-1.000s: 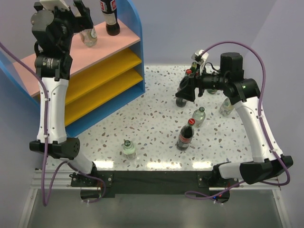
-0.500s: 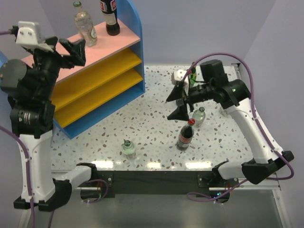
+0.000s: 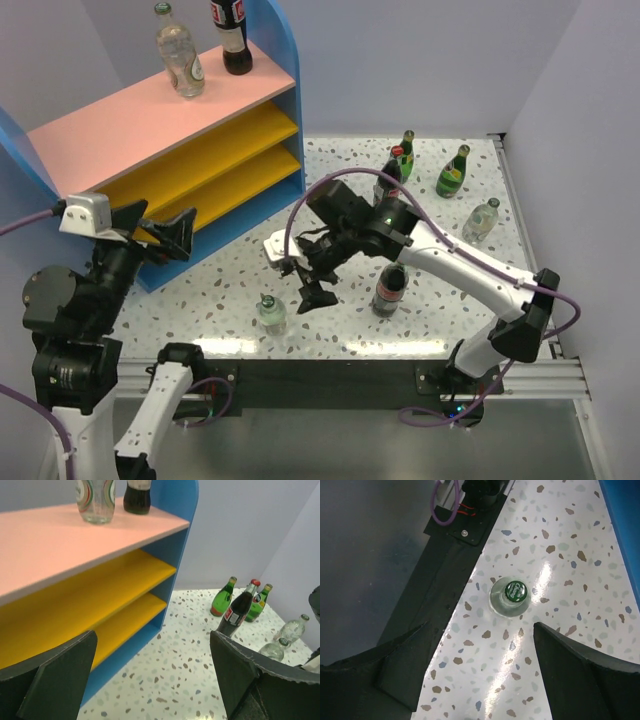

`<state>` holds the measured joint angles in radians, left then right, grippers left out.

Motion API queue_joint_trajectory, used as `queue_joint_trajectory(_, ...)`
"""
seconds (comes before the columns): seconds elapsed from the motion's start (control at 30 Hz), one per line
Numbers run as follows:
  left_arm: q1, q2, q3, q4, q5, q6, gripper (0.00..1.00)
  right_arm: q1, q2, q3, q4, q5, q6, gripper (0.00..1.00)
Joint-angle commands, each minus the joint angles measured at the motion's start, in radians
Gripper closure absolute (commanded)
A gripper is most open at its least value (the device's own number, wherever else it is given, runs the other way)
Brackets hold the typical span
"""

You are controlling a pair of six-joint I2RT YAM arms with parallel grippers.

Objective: Place and organize the beverage onto the shelf
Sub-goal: Pick up the drink from the center of the board.

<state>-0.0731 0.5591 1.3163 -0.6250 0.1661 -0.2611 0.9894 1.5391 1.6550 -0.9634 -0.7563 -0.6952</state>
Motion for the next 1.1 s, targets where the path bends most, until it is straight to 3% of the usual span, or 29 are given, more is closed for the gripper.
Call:
queue_joint_trajectory(0.0, 0.004, -0.068, -0.077, -0.053, 0.0, -0.059, 0.0, 0.063, 0.038, -0.014, 0.126, 0.152, 0.04, 0.15)
queue_joint_trajectory(0.33, 0.004, -0.283, -0.196, -0.171, -0.092, -0.121, 0.0, 0.179, 0.173, -0.032, 0.206, 0.331, 0.045, 0.15)
queue_joint_trajectory(0.63, 0.004, -0.309, -0.186, -0.206, -0.119, -0.112, 0.0, 0.195, 0.251, -0.023, 0.223, 0.38, 0.054, 0.18)
queue_joint_trajectory(0.77, 0.004, -0.318, -0.187, -0.209, -0.117, -0.11, 0.0, 0.199, 0.263, -0.029, 0.226, 0.384, 0.054, 0.26)
queue_joint_trajectory(0.9, 0.004, -0.326, -0.193, -0.209, -0.109, -0.109, 0.0, 0.199, 0.276, -0.029, 0.226, 0.384, 0.051, 0.43)
queue_joint_trajectory(1.07, 0.004, -0.338, -0.198, -0.209, -0.102, -0.102, 0.0, 0.201, 0.285, -0.029, 0.229, 0.384, 0.056, 0.52)
